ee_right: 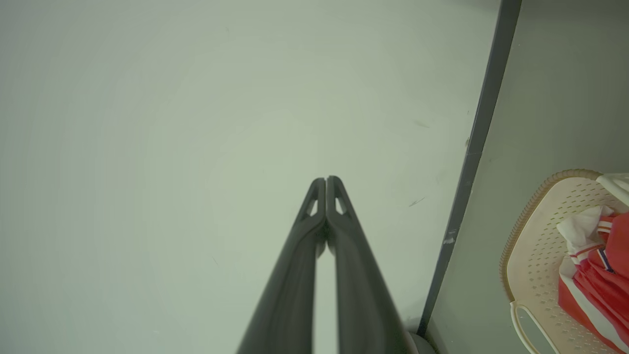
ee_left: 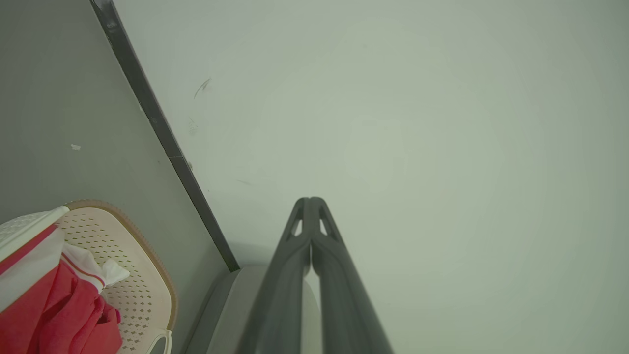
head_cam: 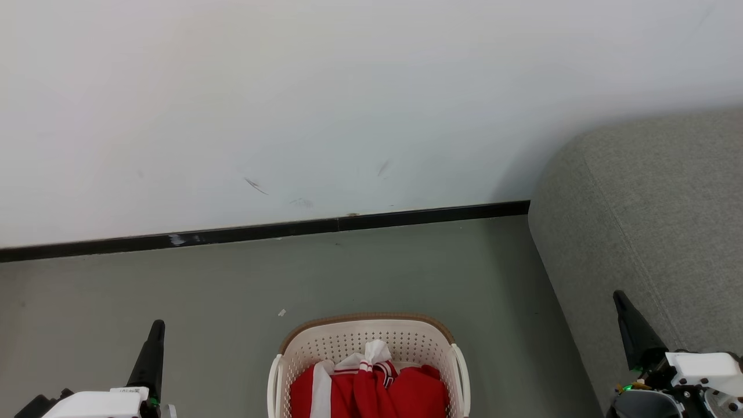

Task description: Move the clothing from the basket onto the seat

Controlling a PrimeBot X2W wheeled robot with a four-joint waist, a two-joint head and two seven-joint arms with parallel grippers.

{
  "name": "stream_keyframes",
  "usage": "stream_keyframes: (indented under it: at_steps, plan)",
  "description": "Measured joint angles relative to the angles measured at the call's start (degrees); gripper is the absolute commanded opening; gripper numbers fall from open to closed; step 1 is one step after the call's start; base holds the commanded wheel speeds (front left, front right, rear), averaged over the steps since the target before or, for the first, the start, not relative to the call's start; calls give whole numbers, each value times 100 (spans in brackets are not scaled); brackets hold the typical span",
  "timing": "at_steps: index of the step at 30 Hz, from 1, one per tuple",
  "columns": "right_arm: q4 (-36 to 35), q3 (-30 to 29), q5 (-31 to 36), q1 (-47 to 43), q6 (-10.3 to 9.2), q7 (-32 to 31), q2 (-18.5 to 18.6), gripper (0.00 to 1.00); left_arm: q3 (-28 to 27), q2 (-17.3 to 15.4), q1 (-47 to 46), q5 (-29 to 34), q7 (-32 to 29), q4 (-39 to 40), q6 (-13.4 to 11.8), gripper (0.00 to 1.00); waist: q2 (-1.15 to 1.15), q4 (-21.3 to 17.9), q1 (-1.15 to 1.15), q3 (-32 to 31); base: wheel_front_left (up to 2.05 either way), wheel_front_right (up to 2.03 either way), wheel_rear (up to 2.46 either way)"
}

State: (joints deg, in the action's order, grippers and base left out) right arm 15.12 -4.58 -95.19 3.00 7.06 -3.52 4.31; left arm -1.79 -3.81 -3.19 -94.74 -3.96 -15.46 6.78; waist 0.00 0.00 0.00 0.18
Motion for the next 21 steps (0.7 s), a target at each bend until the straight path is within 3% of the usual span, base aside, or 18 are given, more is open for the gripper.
stream_keyframes:
  at_steps: [21]
  plan:
    - [1,-11,1,0,0,-1,-4,0,-10,5,-1,7,-1,0,0,0,0,0,0,0,0,0,0]
